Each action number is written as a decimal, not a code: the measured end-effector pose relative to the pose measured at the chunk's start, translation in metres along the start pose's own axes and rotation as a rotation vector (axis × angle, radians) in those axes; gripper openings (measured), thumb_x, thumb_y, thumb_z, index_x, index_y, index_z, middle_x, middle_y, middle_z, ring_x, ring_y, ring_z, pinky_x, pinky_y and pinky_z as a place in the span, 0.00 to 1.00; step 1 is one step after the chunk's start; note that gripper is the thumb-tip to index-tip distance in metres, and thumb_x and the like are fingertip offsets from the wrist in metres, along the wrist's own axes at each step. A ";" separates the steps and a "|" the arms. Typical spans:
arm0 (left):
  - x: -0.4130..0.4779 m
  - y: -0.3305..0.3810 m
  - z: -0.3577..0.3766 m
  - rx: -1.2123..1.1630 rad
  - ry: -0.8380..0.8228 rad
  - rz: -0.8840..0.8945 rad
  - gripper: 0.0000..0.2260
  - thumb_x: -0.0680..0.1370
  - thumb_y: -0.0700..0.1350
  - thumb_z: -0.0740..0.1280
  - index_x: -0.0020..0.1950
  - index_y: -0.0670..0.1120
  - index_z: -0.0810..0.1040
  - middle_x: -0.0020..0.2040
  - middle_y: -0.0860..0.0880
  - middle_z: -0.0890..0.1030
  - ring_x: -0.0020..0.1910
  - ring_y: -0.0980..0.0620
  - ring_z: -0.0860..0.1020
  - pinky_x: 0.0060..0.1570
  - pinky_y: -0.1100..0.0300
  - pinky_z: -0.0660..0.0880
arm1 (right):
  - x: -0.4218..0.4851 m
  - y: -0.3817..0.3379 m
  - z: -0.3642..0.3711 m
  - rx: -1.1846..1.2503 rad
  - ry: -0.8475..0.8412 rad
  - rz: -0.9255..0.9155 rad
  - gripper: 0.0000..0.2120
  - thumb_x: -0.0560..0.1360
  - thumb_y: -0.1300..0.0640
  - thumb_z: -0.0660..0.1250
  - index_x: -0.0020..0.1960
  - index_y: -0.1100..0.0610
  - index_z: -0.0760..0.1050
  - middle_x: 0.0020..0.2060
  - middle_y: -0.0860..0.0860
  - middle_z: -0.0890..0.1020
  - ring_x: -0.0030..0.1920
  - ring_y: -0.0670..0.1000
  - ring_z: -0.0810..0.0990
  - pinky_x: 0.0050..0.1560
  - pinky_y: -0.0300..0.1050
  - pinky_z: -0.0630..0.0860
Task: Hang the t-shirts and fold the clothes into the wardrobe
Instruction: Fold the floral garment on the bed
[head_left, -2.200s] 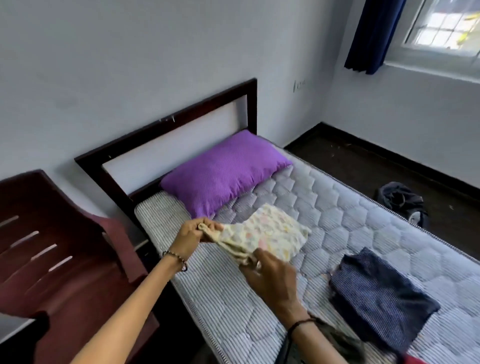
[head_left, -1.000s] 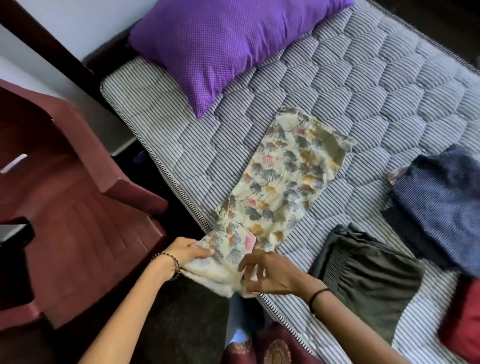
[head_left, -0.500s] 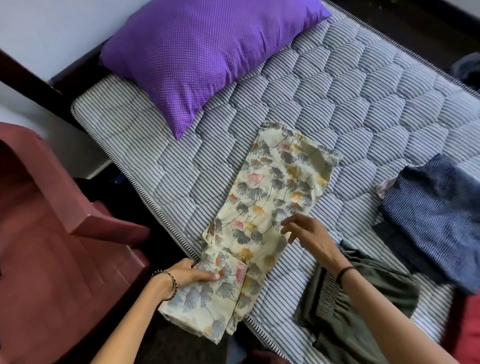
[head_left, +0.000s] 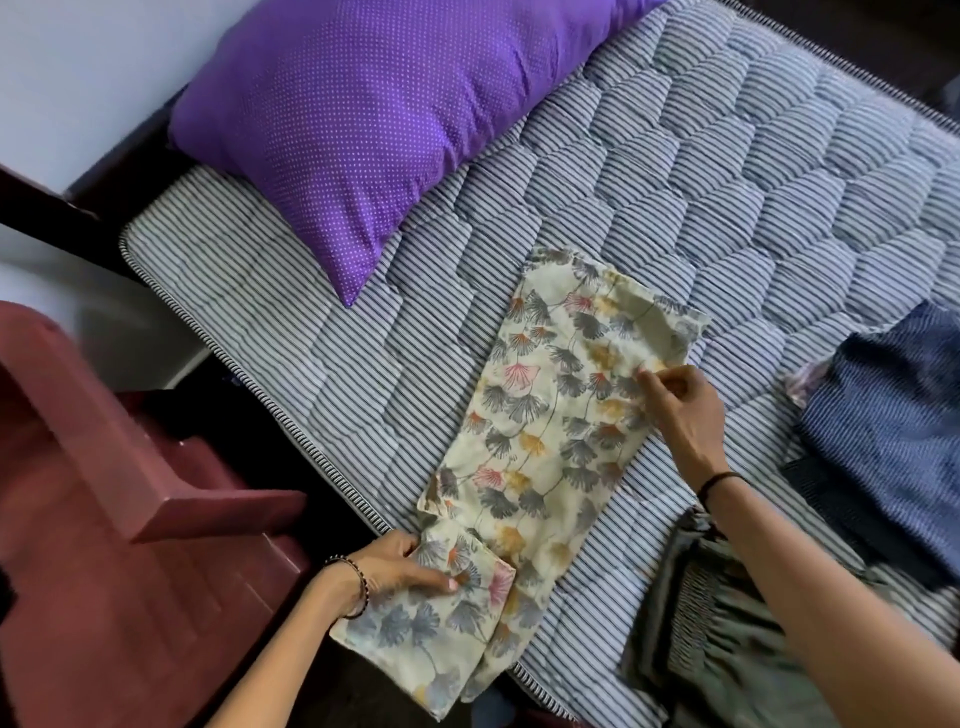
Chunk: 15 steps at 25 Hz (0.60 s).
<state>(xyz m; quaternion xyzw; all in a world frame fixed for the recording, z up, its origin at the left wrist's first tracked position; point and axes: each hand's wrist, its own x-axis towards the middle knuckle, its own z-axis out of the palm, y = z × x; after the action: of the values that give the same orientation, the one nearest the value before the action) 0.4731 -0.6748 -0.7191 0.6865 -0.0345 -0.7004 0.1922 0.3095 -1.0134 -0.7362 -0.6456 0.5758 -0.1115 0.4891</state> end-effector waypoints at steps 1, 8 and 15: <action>0.002 0.003 -0.001 -0.002 -0.025 -0.005 0.29 0.61 0.53 0.83 0.59 0.47 0.81 0.55 0.54 0.85 0.56 0.56 0.82 0.62 0.58 0.76 | 0.009 0.000 0.001 -0.036 0.067 -0.009 0.21 0.76 0.45 0.74 0.54 0.62 0.74 0.49 0.56 0.80 0.48 0.56 0.79 0.45 0.46 0.76; 0.006 0.021 -0.001 -0.058 -0.070 -0.038 0.20 0.68 0.46 0.80 0.58 0.47 0.80 0.51 0.55 0.86 0.51 0.57 0.84 0.50 0.65 0.78 | 0.043 -0.004 0.006 -0.025 0.153 0.023 0.42 0.68 0.41 0.80 0.69 0.60 0.63 0.62 0.57 0.71 0.60 0.56 0.71 0.64 0.50 0.71; 0.010 0.020 -0.002 -0.046 -0.091 -0.046 0.22 0.68 0.46 0.80 0.60 0.47 0.80 0.54 0.53 0.85 0.55 0.55 0.83 0.59 0.59 0.77 | 0.065 -0.012 -0.012 0.072 -0.104 0.080 0.23 0.69 0.48 0.80 0.58 0.61 0.82 0.49 0.55 0.87 0.46 0.53 0.87 0.43 0.44 0.83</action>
<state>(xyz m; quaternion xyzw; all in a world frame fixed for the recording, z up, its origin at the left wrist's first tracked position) 0.4801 -0.6958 -0.7226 0.6500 -0.0112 -0.7357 0.1899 0.3292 -1.0762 -0.7486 -0.6088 0.5707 -0.0789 0.5454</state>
